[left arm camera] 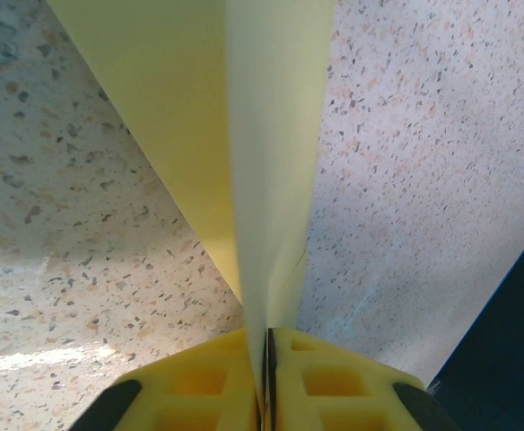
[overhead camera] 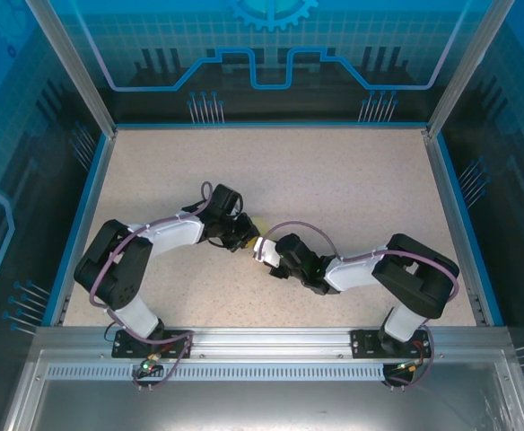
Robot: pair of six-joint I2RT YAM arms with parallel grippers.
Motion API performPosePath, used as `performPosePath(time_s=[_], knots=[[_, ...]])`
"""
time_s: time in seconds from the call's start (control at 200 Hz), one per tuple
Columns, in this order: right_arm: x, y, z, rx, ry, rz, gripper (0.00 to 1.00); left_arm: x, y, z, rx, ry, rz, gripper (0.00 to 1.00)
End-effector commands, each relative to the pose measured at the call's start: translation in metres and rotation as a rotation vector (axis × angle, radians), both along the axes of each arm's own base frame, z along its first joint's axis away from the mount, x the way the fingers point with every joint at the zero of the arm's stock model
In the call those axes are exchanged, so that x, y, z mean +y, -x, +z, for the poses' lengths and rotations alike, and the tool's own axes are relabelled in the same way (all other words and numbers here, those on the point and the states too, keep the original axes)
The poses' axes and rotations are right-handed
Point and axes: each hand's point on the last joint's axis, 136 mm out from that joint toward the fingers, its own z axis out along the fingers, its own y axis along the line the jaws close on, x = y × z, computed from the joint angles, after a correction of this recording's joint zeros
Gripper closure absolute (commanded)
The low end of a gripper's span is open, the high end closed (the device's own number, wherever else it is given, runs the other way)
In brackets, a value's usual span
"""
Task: Fold a paper plane with a square sheet of paper (pick it up from the middle)
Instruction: Fold the wing for the fifth time at the center of the table.
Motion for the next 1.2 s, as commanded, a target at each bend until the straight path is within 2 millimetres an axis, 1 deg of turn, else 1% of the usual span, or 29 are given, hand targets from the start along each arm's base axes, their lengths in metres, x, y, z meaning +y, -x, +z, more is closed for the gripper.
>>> performPosePath(time_s=[0.0,0.095,0.26,0.52,0.74,0.865,0.91,1.005,1.08,1.195], knots=[[0.009,-0.003,0.006,-0.021,-0.028,-0.006,0.67,0.000,-0.002,0.006,-0.007,0.001,-0.011,0.92],[0.012,-0.009,0.007,-0.042,-0.039,-0.021,0.64,0.000,-0.001,0.007,-0.001,0.001,-0.006,0.93],[0.019,-0.016,0.005,-0.066,-0.043,-0.023,0.64,0.001,0.000,0.007,0.007,-0.001,0.001,0.93],[0.022,-0.022,0.017,-0.092,-0.079,-0.031,0.64,0.002,0.001,0.005,0.016,-0.008,0.000,0.94],[0.022,-0.024,0.016,-0.073,-0.090,-0.036,0.72,0.002,0.001,0.007,0.015,-0.006,0.001,0.94],[0.020,-0.025,0.015,-0.058,-0.098,-0.044,0.80,0.002,0.000,0.010,0.007,-0.005,0.000,0.93],[0.020,-0.026,0.014,-0.050,-0.098,-0.049,0.84,0.003,0.001,0.011,0.000,-0.004,0.003,0.92],[0.018,-0.027,0.012,-0.027,-0.103,-0.061,0.91,0.008,0.000,0.016,-0.022,-0.013,0.018,0.85],[0.018,-0.026,0.012,0.009,-0.112,-0.062,0.95,0.017,-0.001,0.022,-0.040,-0.021,0.044,0.74],[0.016,-0.023,0.014,0.097,-0.161,-0.077,0.97,0.039,-0.002,0.027,-0.057,-0.047,0.101,0.61]])
